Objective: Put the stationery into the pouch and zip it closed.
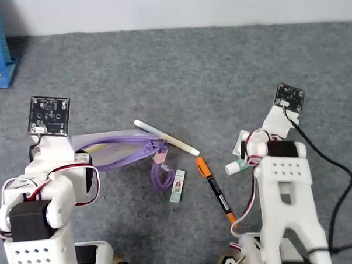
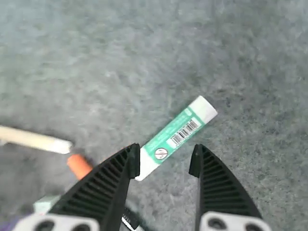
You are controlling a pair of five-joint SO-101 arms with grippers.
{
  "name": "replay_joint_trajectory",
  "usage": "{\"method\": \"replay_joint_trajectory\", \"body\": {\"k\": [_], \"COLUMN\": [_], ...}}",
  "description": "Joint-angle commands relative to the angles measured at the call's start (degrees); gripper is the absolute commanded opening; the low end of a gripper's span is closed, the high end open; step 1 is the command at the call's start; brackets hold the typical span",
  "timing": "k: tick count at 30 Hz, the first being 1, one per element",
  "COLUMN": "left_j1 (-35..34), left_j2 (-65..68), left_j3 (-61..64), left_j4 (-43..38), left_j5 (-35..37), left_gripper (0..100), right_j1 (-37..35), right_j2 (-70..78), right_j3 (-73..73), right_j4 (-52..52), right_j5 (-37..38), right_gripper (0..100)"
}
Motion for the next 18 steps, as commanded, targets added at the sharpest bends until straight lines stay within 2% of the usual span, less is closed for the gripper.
{"method": "replay_joint_trajectory", "body": {"k": [1, 8, 15, 18], "left_j1": [0.09, 0.09, 0.09, 0.09], "left_j2": [0.62, 0.62, 0.62, 0.62], "left_j3": [-1.98, -1.98, -1.89, -1.89], "left_j4": [0.26, 0.26, 0.26, 0.26], "left_j5": [0.62, 0.62, 0.62, 0.62], "left_gripper": [1, 1, 1, 1], "right_j1": [1.19, 3.30, 3.21, 3.30], "right_j2": [4.97, 15.25, 24.13, 25.63], "right_j3": [-0.53, -0.53, -3.69, -5.10], "right_j4": [-3.47, -12.18, -12.70, -12.70], "right_j5": [-1.14, -2.73, -3.08, -3.08], "right_gripper": [16.9, 16.7, 16.2, 7.6]}}
